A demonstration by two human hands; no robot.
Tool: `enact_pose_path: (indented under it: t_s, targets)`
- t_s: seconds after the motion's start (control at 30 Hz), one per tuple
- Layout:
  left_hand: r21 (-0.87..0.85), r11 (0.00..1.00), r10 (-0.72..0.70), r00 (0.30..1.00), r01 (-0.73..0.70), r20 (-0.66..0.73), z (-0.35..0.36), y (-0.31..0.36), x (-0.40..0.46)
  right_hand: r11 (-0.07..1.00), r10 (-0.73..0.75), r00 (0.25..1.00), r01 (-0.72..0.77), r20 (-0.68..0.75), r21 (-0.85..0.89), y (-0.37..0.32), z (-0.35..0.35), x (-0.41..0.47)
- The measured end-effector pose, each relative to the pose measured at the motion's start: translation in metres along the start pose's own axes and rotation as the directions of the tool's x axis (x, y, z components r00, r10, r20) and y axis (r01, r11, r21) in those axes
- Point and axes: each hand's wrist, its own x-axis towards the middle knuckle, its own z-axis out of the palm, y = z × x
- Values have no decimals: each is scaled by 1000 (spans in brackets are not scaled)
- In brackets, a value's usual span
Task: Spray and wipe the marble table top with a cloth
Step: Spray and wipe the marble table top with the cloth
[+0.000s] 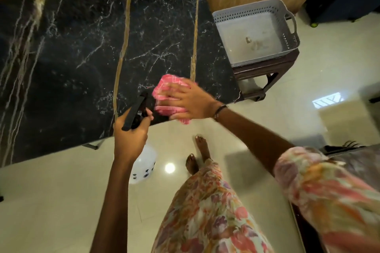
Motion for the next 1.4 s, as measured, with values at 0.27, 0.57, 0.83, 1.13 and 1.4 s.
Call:
enact_pose_path:
  t_s: [0.27,0.57,0.83,1.13,1.4]
  targets:
    - [-76,997,-41,995,35,-90,-22,-17,-10,989,-77,992,89,96,-121,104,2,-124]
    - [-100,994,-72,978,53,-197,-39,-37,-16,943,-299,953,289,-40,-167,60,17,-59]
    - [-173,980,-156,913,96,-378,-74,-64,-20,961,-274,960,272,-63,-45,-54,22,64]
    - [-222,965,-239,805,137,-543,-171,-107,-24,976,-213,973,216,-84,32,-165,22,184]
    - [-304,944,-294,741,127,-604,-291,-149,-19,981,-163,980,174,-116,89,-265,18,292]
